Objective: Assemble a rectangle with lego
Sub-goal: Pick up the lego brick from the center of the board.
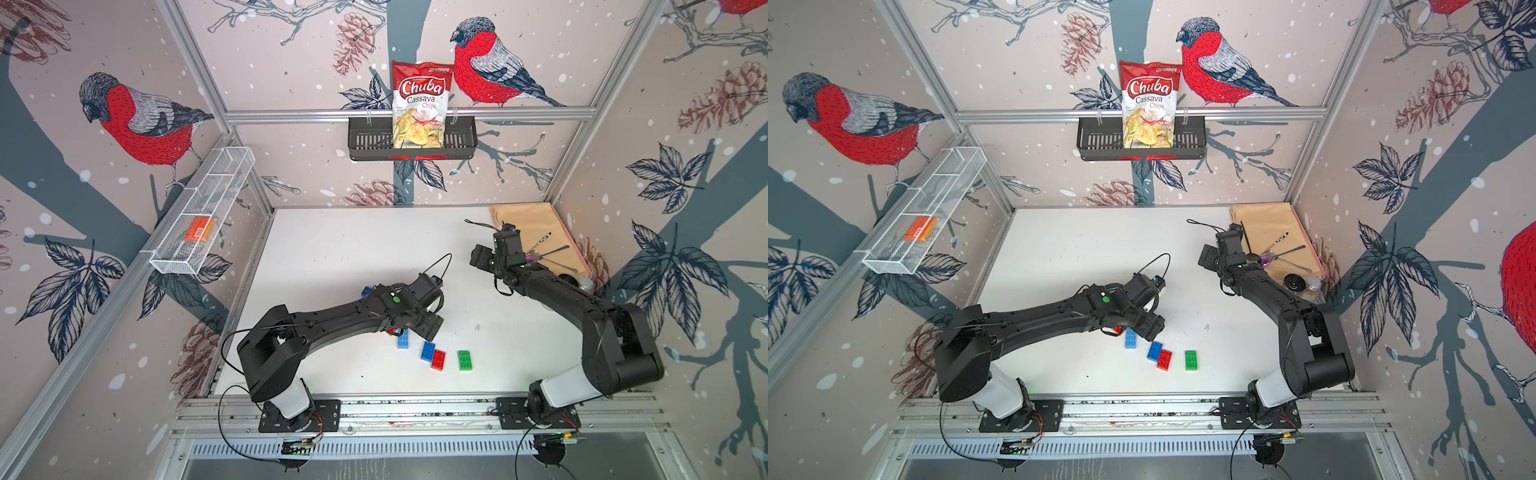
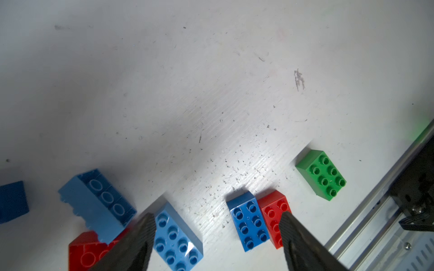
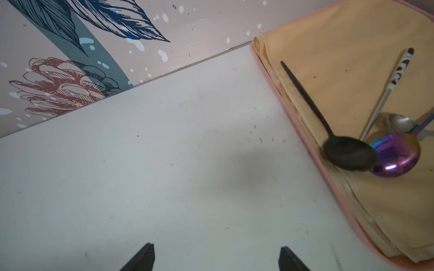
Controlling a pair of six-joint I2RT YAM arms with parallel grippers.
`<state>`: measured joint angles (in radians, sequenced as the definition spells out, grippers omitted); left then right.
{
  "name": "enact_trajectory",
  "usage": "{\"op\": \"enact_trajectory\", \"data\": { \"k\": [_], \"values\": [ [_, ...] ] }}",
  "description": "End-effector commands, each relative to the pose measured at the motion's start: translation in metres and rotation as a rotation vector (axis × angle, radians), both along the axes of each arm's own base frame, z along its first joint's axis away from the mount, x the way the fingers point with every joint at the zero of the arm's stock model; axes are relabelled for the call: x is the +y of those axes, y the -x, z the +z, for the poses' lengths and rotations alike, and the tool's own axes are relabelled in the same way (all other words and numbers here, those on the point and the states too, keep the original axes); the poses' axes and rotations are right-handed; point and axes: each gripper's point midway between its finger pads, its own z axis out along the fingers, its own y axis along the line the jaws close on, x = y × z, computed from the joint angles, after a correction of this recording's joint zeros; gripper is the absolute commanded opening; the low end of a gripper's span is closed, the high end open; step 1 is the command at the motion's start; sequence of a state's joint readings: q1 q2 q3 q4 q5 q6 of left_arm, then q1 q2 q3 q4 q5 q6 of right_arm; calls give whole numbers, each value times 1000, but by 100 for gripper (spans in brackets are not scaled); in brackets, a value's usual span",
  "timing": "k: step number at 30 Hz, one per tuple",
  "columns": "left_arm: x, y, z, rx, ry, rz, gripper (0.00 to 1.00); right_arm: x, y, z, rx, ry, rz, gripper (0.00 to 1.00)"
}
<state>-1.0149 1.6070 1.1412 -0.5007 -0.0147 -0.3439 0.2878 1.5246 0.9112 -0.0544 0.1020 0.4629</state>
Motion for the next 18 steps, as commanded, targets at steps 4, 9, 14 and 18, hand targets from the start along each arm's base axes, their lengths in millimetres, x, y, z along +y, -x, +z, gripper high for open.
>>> {"op": "enact_trajectory", "data": {
  "k": [4, 9, 14, 18],
  "values": [
    [40, -35, 2, 36, 51, 295, 77, 13, 0, -8, 27, -47, 53, 87],
    [71, -65, 1, 77, 159, 467, 65, 26, 4, -16, 45, -71, 100, 85],
    [78, -80, -14, 129, 174, 499, 52, 37, 7, -15, 43, -74, 145, 84],
    [80, -81, -31, 153, 136, 505, 46, 40, 7, -6, 20, -71, 163, 84]
  ]
}}
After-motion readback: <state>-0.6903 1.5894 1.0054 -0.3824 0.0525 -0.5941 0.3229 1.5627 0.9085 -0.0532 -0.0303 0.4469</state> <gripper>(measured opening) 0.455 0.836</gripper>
